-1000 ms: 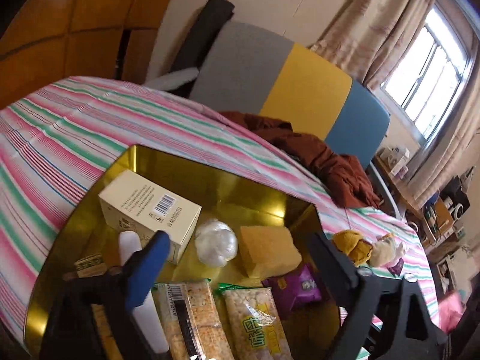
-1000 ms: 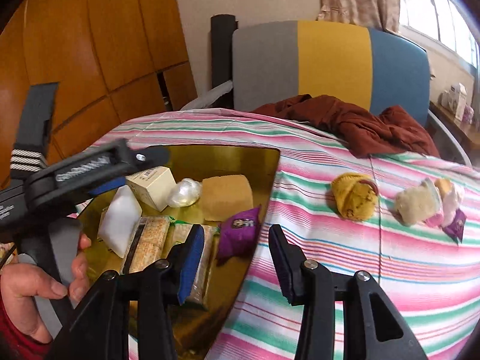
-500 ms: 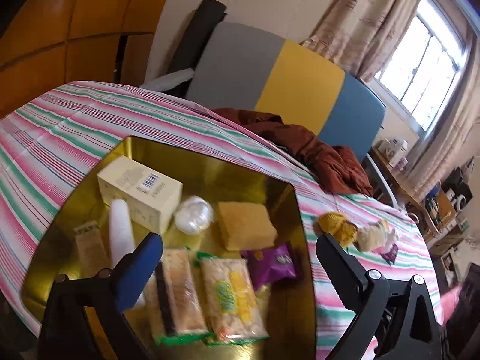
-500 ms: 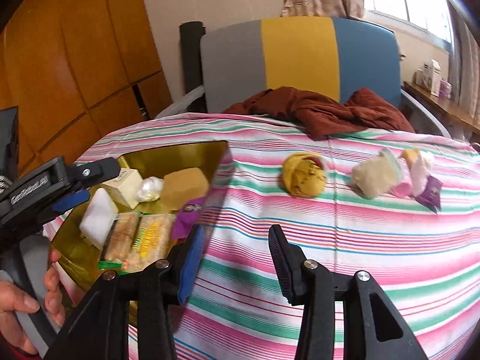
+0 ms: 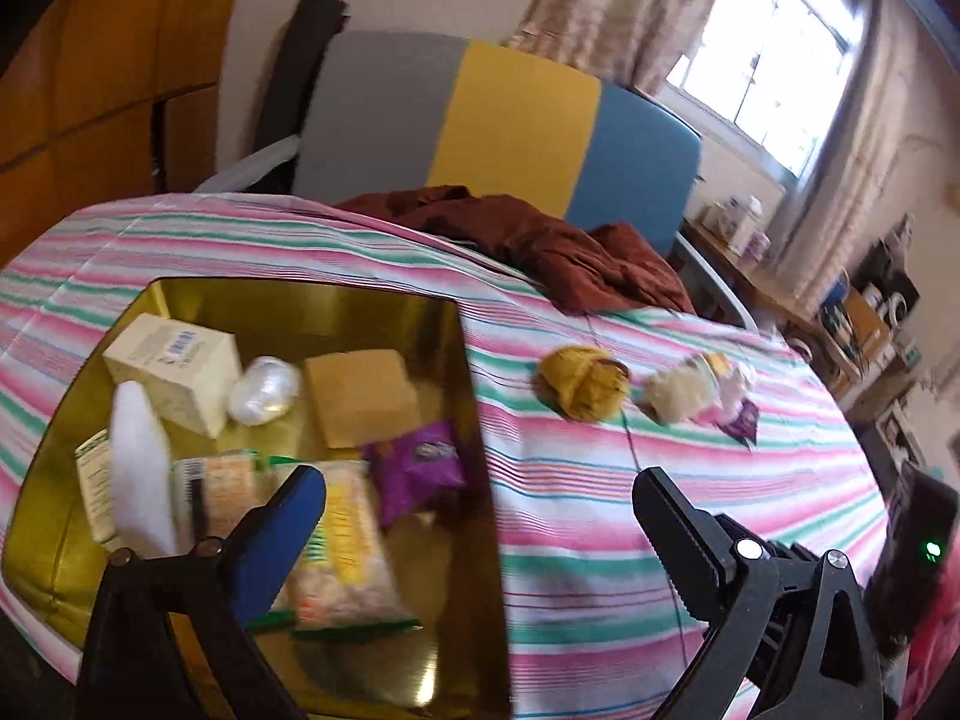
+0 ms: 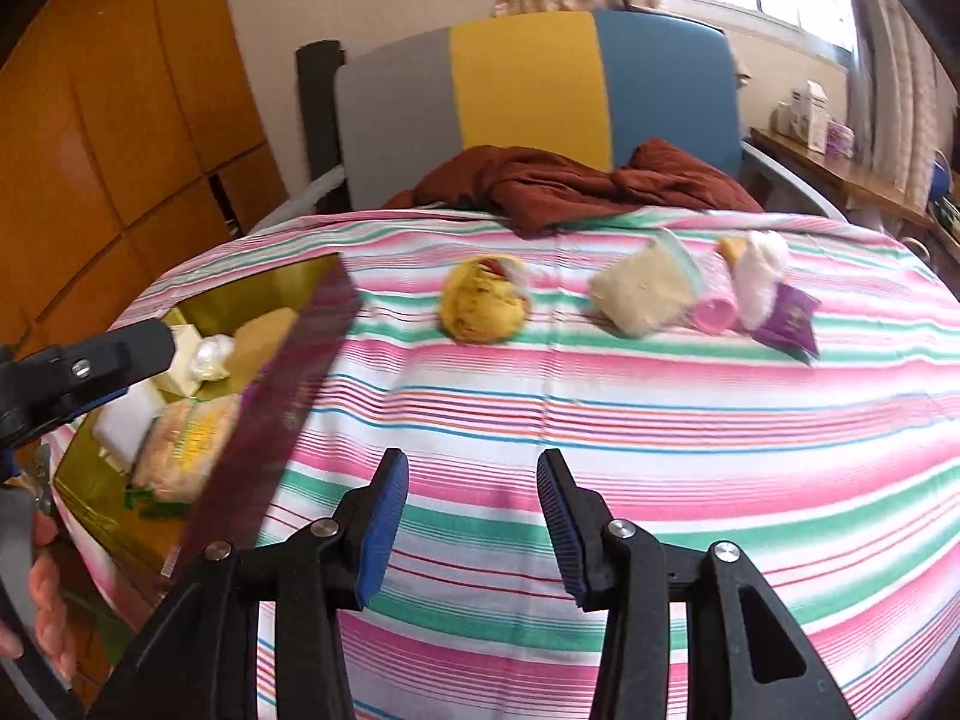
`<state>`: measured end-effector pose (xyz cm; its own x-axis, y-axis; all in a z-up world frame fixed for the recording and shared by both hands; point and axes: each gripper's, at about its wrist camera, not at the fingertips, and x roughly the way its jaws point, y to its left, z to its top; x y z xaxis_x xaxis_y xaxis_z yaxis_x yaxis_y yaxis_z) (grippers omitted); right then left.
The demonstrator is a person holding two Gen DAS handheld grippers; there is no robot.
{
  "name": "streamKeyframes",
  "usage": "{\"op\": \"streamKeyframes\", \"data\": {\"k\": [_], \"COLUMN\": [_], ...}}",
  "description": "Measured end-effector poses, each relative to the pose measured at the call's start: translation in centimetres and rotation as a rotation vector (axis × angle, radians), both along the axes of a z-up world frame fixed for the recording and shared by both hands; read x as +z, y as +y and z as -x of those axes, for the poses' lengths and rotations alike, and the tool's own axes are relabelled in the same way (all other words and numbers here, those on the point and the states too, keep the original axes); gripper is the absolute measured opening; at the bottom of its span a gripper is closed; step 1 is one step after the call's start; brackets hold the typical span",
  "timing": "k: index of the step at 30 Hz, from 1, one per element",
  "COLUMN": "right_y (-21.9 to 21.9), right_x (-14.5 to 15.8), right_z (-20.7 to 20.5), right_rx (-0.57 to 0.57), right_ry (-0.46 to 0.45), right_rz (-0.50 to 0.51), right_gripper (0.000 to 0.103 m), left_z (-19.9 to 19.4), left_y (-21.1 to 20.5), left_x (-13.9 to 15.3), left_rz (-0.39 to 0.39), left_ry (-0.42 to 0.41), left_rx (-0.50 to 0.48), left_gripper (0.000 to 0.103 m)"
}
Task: Organize objects
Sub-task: 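Move the left gripper to the yellow knitted ball and grasp it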
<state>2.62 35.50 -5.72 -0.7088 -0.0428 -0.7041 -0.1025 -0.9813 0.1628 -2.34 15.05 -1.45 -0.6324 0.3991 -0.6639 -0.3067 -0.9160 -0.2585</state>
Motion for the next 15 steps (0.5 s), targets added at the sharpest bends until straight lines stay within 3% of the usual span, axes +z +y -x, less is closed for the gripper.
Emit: {"op": "streamKeyframes", "data": {"k": [8, 15], "right_y": [5.0, 8.8], "right_x": [-1.7, -2.5], "right_z": [-1.4, -2.5], "right_rx": [-0.116, -0.209], "right_ry": [-0.027, -0.021], "right_rz": [-0.008, 0.010], "right_gripper": [0.059, 0.060], "left_z": [-0.5, 1.6], "left_y": [4.9, 8.8], "left_x": [-1.1, -1.9], "left_rz": [0.057, 0.093], "left_ry": [-0.038, -0.055], "left_rx": [-0.108, -0.131], "left_gripper": [0.103, 0.103]}}
